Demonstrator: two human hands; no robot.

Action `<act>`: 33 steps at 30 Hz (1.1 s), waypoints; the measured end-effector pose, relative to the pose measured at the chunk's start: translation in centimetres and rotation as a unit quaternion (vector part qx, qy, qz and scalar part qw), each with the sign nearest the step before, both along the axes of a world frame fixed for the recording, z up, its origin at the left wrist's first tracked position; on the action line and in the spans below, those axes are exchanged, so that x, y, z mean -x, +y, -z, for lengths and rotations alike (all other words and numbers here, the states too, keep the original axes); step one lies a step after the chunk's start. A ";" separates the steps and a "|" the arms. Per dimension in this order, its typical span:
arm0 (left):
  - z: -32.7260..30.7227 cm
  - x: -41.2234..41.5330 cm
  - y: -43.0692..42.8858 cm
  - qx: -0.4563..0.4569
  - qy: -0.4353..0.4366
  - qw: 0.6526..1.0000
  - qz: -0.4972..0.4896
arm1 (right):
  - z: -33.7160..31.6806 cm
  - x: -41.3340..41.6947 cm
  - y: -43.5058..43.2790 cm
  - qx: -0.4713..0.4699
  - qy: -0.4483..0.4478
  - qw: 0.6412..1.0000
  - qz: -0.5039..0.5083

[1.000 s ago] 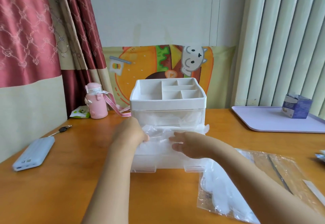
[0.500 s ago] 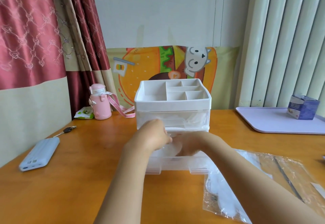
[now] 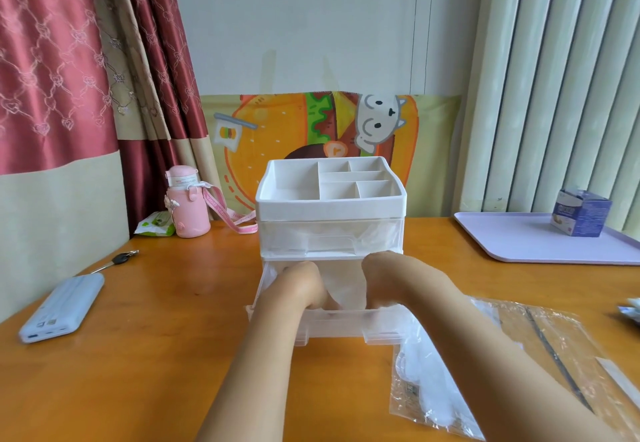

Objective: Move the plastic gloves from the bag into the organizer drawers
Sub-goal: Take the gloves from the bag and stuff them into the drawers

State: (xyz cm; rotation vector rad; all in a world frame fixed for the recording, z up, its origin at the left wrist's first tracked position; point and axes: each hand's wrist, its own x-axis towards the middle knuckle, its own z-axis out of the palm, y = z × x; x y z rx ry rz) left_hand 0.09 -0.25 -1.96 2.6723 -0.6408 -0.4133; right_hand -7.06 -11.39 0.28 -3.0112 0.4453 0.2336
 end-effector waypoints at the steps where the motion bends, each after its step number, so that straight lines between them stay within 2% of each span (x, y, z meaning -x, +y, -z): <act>1: 0.0 0.0 0.2 -0.001 0.001 1.000 -0.002 | 0.0 -0.3 0.4 -0.003 0.018 1.000 -0.002; 6: -0.2 -0.2 0.7 -0.006 -0.017 1.000 0.000 | 0.8 -1.4 1.1 -0.042 0.057 0.997 -0.002; 10: -0.2 -0.2 0.8 -0.005 -0.037 0.999 0.004 | 0.8 -0.9 0.8 -0.040 0.035 0.998 -0.016; 13: -0.6 -0.2 1.0 -0.007 -0.032 0.999 -0.012 | -0.9 1.0 0.0 -0.052 -0.010 0.998 -0.040; 15: -1.4 -0.2 1.2 -0.024 -0.046 0.998 -0.023 | -2.4 2.9 -0.9 -0.074 -0.076 0.992 -0.061; 17: -2.4 0.4 1.3 -0.024 -0.084 0.996 -0.035 | -3.4 5.3 -2.3 -0.105 -0.166 0.977 -0.085; 20: -3.7 1.9 1.4 0.042 -0.170 0.984 -0.032 | -3.4 8.3 -5.0 -0.122 -0.229 0.962 -0.088; 23: -4.4 4.9 0.1 0.195 -0.239 0.950 0.042 | -2.5 11.0 -8.3 -0.100 -0.261 0.960 -0.030; 26: -3.5 8.7 -2.8 0.306 -0.245 0.909 0.146 | -0.9 13.3 -11.5 -0.082 -0.292 0.951 0.052; 29: -0.7 11.6 -6.2 0.309 -0.199 0.900 0.232 | 1.2 15.2 -14.4 -0.077 -0.294 0.943 0.135; 33: 3.9 13.8 -9.1 0.227 -0.096 0.911 0.330 | 4.4 16.9 -18.2 -0.067 -0.220 0.947 0.223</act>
